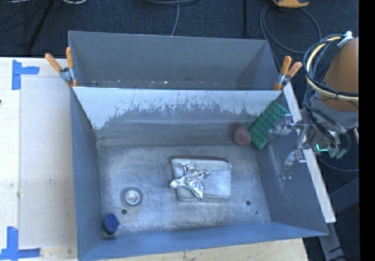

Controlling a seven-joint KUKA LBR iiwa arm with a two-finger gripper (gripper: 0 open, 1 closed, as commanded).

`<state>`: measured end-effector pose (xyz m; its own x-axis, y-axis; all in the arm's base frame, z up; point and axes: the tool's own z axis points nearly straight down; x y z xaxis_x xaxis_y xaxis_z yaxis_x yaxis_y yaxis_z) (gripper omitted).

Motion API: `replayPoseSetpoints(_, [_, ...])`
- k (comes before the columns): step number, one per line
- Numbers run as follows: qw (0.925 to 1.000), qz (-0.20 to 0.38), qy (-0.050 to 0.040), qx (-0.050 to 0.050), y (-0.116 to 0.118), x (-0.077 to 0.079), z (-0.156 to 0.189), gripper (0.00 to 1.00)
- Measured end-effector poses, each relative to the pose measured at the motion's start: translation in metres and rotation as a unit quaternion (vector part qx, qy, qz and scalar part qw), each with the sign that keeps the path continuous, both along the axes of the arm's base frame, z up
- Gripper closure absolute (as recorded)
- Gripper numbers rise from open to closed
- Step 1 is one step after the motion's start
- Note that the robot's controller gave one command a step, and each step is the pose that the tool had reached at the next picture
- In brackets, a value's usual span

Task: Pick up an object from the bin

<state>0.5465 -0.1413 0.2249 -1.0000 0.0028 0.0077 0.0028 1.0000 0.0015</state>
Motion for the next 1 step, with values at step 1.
replayPoseSetpoints(1, [0.9639,0.266,-0.0062,0.0,0.0673,0.0671,-0.1536,0.0])
